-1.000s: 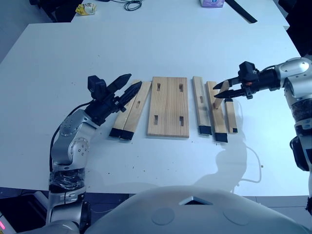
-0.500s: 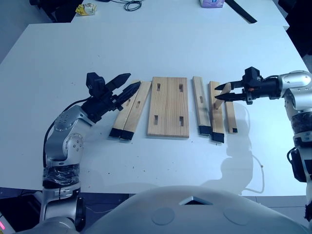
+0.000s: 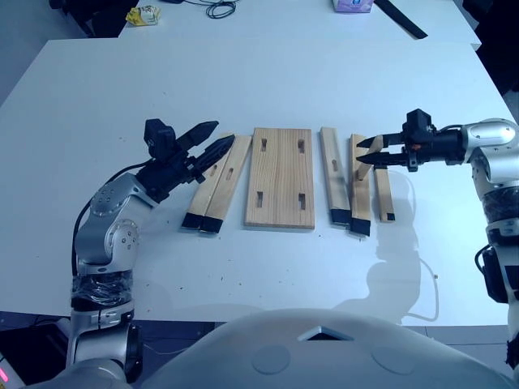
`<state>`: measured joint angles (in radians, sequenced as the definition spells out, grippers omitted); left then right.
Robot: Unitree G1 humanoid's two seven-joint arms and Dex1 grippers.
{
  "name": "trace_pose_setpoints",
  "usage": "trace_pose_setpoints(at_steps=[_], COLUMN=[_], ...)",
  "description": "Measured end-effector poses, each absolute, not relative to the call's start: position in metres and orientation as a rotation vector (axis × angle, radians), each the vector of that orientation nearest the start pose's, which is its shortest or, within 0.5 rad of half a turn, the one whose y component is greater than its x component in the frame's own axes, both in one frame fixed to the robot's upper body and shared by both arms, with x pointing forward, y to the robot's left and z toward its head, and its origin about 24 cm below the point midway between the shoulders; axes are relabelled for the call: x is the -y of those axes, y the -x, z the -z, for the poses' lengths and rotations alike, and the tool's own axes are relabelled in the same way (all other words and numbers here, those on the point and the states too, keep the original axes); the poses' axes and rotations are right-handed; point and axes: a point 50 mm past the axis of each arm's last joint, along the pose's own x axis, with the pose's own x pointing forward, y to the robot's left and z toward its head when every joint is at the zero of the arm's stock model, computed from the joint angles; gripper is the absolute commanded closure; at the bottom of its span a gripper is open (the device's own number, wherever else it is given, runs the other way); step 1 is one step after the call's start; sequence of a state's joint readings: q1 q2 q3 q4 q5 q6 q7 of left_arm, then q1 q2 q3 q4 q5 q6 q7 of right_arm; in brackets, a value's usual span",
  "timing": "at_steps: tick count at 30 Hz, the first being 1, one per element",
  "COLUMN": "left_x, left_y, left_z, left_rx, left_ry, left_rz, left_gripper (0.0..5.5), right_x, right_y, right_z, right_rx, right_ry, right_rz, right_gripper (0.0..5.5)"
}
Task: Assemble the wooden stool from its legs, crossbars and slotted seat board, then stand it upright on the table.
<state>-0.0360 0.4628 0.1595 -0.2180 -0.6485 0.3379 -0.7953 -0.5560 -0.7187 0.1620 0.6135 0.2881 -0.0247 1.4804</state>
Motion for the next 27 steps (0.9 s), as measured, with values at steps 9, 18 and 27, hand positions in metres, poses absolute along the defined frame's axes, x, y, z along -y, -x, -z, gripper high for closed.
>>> trace_pose_setpoints(at_steps=[9,18,27], left_x=[-0.202,-0.201,-0.201], left_y=[-0.243,-0.237,-0.236], left_z=[-0.113,-0.109,-0.108], left_rx=[0.069,0.080,0.082], left_ry=[0.182,0.200,0.198], left_rz=[0.813,0.805,0.799], left_gripper=[2.81,2.81,2.81], right_x=[0.248,0.248,0.247], right_y=[-0.300,-0.295,-0.292], right_z=[-0.085,-0.105,-0.128], right_rx=[-0.426,-0.394,-0.332], right_ry=[0.276,0.288,0.268], right_rz=[-1.287,-1.299,-1.286], right_gripper=[2.39,2.39,2.39])
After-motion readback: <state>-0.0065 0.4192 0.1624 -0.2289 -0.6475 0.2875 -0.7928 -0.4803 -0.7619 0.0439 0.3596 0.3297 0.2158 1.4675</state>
